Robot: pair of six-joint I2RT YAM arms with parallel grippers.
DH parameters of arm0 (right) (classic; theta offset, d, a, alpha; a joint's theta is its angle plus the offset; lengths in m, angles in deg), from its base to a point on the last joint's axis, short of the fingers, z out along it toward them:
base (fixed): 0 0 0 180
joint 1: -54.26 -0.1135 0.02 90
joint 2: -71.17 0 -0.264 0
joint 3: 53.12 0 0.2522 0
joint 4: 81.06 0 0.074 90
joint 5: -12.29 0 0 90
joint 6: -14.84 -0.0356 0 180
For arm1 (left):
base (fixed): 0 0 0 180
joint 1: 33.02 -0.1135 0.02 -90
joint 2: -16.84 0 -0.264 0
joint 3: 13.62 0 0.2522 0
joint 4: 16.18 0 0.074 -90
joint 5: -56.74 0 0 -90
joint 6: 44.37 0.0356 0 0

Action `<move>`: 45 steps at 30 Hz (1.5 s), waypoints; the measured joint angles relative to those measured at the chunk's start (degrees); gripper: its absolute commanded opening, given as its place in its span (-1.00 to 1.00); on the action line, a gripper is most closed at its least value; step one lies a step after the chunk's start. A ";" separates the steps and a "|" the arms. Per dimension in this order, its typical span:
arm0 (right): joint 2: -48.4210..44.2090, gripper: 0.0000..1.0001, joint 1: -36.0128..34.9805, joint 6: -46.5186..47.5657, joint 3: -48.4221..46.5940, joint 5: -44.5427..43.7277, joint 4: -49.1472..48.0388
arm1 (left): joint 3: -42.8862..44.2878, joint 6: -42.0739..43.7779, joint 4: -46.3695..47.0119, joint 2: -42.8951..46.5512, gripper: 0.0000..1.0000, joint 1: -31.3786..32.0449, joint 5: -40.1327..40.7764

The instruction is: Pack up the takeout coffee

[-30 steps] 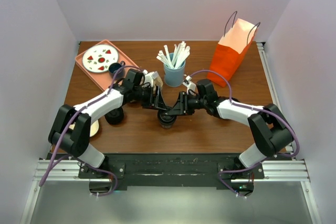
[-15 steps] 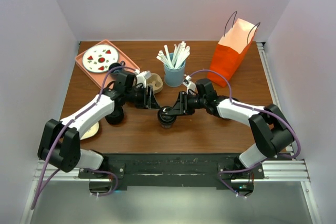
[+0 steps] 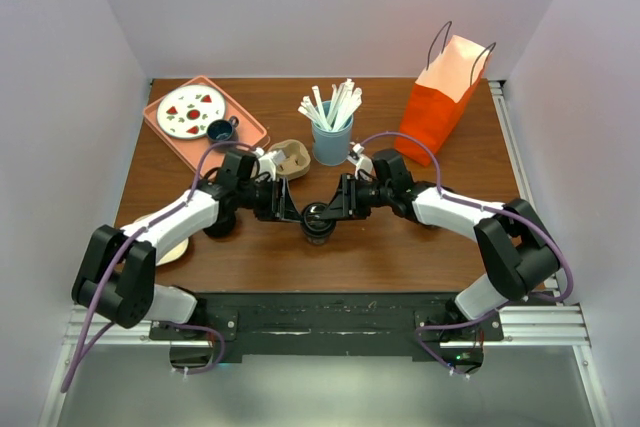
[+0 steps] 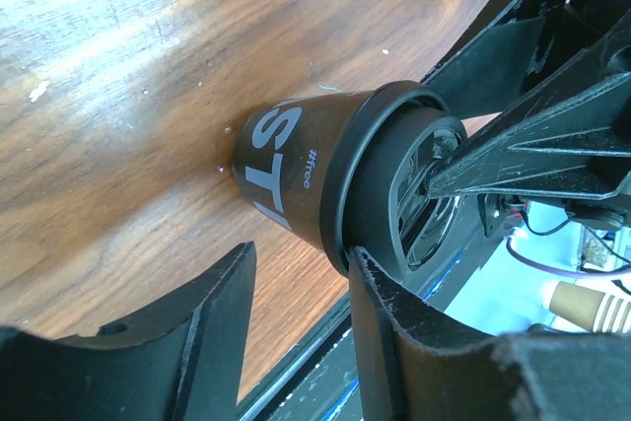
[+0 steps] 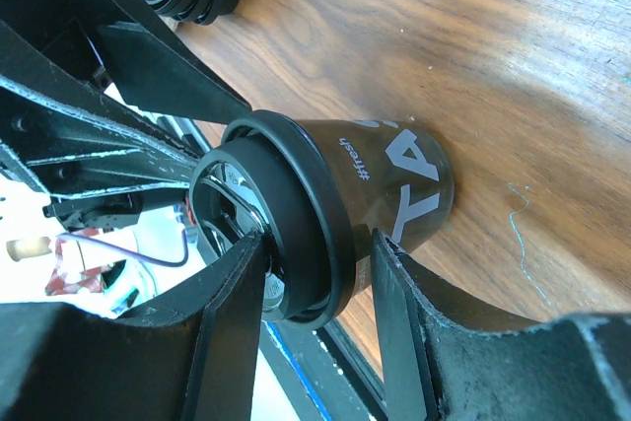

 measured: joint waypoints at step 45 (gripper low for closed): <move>6.23 -0.37 0.98 13.40 -8.96 6.34 9.99 | 9.57 7.56 -12.26 -3.74 0.00 0.85 0.79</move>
